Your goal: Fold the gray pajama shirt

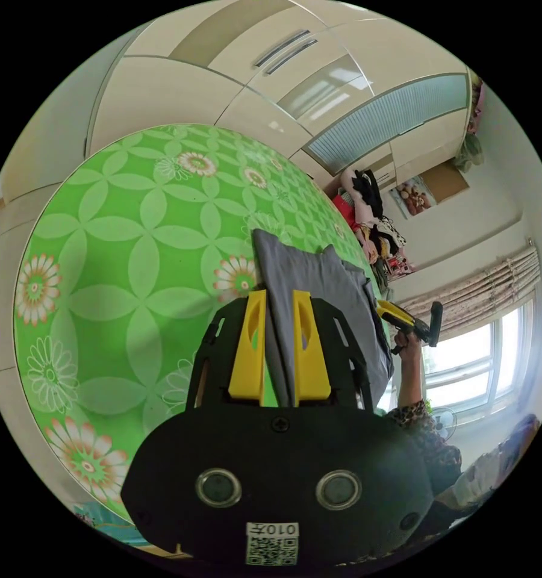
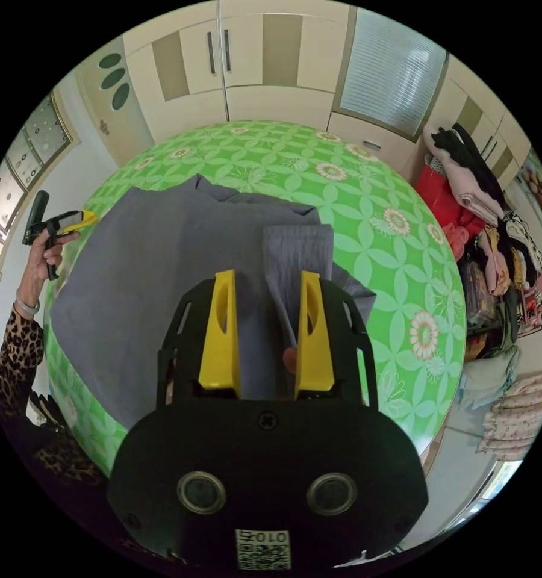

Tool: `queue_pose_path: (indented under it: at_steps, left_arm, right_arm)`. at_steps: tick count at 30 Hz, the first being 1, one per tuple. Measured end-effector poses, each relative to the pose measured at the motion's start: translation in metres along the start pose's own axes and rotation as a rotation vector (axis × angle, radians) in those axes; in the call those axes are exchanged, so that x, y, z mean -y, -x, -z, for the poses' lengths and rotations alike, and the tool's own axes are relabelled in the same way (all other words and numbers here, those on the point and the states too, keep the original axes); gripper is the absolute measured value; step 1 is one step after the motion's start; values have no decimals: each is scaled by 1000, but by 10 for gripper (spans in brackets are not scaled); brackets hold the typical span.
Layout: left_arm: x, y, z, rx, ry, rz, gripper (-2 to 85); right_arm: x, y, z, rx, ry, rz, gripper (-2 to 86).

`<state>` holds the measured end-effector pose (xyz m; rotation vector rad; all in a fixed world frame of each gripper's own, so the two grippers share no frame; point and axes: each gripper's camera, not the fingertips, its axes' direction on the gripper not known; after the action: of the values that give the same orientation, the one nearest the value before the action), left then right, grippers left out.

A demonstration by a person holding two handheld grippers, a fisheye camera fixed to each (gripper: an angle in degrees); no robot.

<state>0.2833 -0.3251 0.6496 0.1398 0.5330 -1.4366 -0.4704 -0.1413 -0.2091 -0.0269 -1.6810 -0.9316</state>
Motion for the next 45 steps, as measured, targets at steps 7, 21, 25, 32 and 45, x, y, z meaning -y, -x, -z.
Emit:
queue_pose_path:
  at_steps: [7,21,25,32,45]
  left_arm:
    - [15,3,-23,16,21,0,24]
    - [7,31,-8,-235,-103,45,-4]
    - [-15,19,21,-355,-153,-34,-4]
    - [-121,-31,113,-558,-251,-419,-4]
    - [-402,76,144,-551,-74,-788,-3]
  right_arm:
    - [0,-13,-6,-41,36,-45,57]
    - [-61,-132,76,426,-252,-283,12]
    - [-106,-164,114,769,-400,-287,13]
    - [-239,-149,218,958,-616,86,11]
    - [-529,-177,142,993,-397,104,22]
